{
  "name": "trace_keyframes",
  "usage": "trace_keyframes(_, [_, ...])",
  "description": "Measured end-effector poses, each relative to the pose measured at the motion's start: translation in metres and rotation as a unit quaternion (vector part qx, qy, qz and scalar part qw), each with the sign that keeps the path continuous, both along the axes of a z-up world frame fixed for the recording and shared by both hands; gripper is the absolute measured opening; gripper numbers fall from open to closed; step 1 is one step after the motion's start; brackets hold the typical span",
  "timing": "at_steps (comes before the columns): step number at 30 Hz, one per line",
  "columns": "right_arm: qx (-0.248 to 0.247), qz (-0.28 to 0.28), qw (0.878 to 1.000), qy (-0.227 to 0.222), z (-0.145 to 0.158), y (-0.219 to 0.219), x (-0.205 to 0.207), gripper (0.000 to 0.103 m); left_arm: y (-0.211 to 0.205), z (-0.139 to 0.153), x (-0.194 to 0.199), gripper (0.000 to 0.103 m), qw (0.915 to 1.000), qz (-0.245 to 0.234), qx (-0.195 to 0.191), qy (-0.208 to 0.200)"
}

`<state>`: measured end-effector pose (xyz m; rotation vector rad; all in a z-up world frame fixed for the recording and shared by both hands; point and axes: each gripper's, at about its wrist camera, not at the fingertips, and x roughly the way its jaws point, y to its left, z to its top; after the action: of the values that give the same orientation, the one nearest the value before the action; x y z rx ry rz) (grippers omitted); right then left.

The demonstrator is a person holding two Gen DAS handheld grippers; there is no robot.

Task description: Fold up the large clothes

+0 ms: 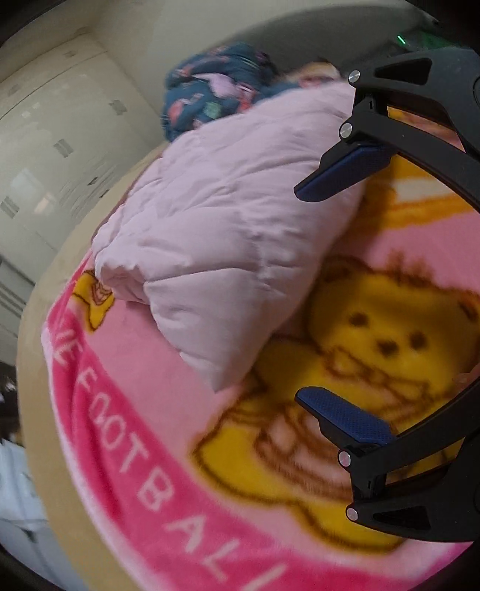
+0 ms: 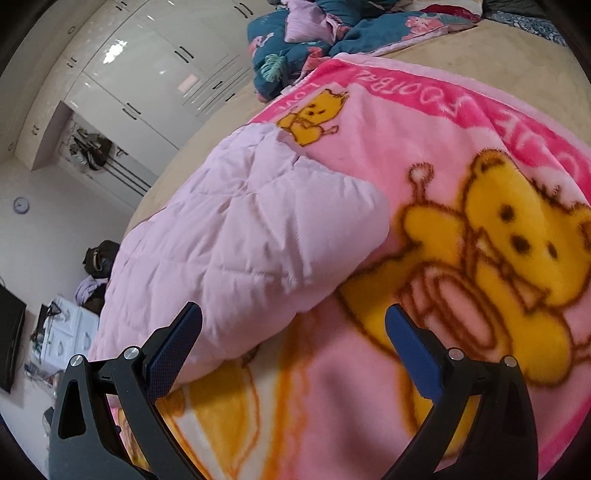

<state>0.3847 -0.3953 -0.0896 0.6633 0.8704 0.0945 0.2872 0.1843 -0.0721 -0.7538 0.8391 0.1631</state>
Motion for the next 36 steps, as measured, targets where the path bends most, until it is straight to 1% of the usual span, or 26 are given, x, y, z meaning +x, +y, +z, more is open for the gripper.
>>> trace_keyframes(1, [0.003,-0.001,1.000,0.001,-0.001,0.000,0.004,0.099,0.002,-0.002,0.005,0.094,0.9997,0.006,-0.021,-0.008])
trace_keyframes(3, [0.008,0.000,1.000,0.006,-0.005,0.002,0.012,0.099,0.001,-0.006,0.015,0.094,0.9991,0.013,-0.040,-0.010])
trace_keyframes(5, [0.011,0.004,1.000,0.012,-0.010,0.005,0.022,0.099,0.000,-0.012,0.024,0.094,0.9983,0.018,-0.056,-0.002])
trace_keyframes(6, [0.011,0.007,1.000,0.015,-0.012,0.006,0.025,0.099,0.001,-0.015,0.028,0.094,0.9970,0.026,-0.073,-0.005])
trace_keyframes(7, [0.011,0.012,1.000,0.020,-0.015,0.009,0.030,0.099,0.002,-0.016,0.030,0.094,0.9963,0.031,-0.080,-0.007])
trace_keyframes(10, [0.020,0.021,0.999,0.022,-0.021,0.013,0.041,0.099,0.001,-0.015,0.040,0.094,0.9967,0.045,-0.066,-0.007])
trace_keyframes(14, [0.032,0.018,0.999,0.020,-0.027,0.014,0.052,0.099,0.003,-0.019,0.050,0.094,0.9960,0.055,-0.070,-0.002])
trace_keyframes(18, [0.060,0.008,0.998,0.022,-0.038,0.008,0.064,0.099,0.008,-0.028,0.056,0.095,0.9957,0.057,-0.073,-0.009])
trace_keyframes(23, [0.080,0.012,0.997,0.014,-0.050,0.007,0.078,0.099,0.007,-0.032,0.062,0.095,0.9961,0.060,-0.062,-0.017])
trace_keyframes(26, [0.074,0.011,0.997,0.009,-0.050,0.009,0.082,0.099,0.006,-0.031,0.067,0.095,0.9966,0.062,-0.053,-0.013])
trace_keyframes(31, [0.048,0.017,0.999,-0.003,-0.048,0.017,0.088,0.098,0.003,-0.028,0.073,0.094,0.9980,0.055,-0.031,-0.007])
trace_keyframes(32, [0.045,0.019,0.999,-0.006,-0.047,0.018,0.088,0.096,0.003,-0.027,0.073,0.093,0.9981,0.054,-0.030,-0.009])
trace_keyframes(33, [0.042,0.021,0.999,-0.014,-0.045,0.020,0.088,0.092,0.002,-0.026,0.074,0.089,0.9982,0.051,-0.028,-0.011])
trace_keyframes(34, [0.042,0.024,0.999,-0.020,-0.044,0.021,0.089,0.084,0.000,-0.023,0.074,0.083,0.9987,0.046,-0.018,-0.011])
trace_keyframes(35, [0.037,0.026,0.999,-0.026,-0.042,0.022,0.089,0.076,-0.003,-0.019,0.074,0.079,0.9992,0.039,-0.003,-0.012])
trace_keyframes(36, [0.026,0.033,0.999,-0.035,-0.038,0.024,0.088,0.073,-0.004,-0.015,0.074,0.071,0.9993,0.035,0.005,-0.016])
